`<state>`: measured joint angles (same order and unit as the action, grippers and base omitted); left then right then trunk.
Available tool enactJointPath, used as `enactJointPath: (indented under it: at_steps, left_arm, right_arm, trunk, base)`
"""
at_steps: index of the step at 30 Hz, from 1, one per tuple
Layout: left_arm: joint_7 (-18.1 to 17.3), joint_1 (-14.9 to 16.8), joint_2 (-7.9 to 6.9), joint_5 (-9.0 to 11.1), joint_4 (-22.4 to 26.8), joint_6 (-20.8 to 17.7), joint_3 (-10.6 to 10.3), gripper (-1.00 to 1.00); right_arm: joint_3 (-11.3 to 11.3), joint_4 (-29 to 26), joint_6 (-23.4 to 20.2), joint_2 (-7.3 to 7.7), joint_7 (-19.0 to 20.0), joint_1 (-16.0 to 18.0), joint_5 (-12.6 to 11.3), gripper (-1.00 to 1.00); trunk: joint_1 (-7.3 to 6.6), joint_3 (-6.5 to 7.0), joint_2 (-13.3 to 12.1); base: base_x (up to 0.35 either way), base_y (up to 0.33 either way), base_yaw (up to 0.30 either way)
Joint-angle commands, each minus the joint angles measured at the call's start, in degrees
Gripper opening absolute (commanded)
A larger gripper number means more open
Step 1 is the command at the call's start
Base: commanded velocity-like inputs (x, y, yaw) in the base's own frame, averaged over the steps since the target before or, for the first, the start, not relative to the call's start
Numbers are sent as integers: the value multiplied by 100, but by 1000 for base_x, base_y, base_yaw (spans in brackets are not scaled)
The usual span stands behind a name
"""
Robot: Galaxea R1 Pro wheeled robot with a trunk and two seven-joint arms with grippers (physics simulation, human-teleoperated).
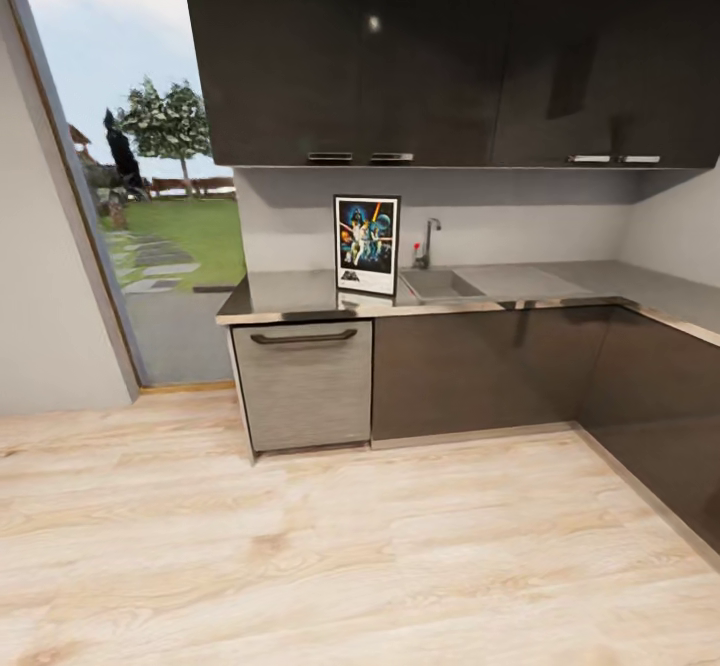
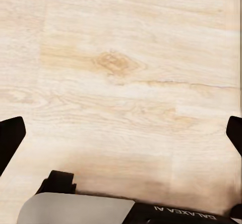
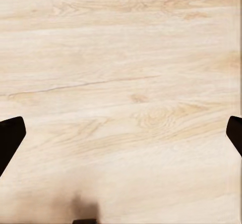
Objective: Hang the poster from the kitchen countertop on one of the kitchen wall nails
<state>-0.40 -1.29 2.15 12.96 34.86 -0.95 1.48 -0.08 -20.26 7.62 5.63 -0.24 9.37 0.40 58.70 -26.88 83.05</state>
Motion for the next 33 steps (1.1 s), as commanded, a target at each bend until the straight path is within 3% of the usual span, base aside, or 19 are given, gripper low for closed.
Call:
enactJointPath:
  at_steps: [1, 33]
  left_arm:
    - [-4, -3, 4, 40, 12, -10, 14, 100]
    - [-2, -3, 4, 40, 12, -10, 10, 100]
  right_arm:
    - [-1, 5, 19, 2, -2, 3, 4, 100]
    - [8, 5, 13, -9, -2, 3, 16, 100]
  trunk:
    - [3, -5, 3]
    - [3, -5, 3]
  base:
    - [264, -186, 0]
    - [241, -214, 0]
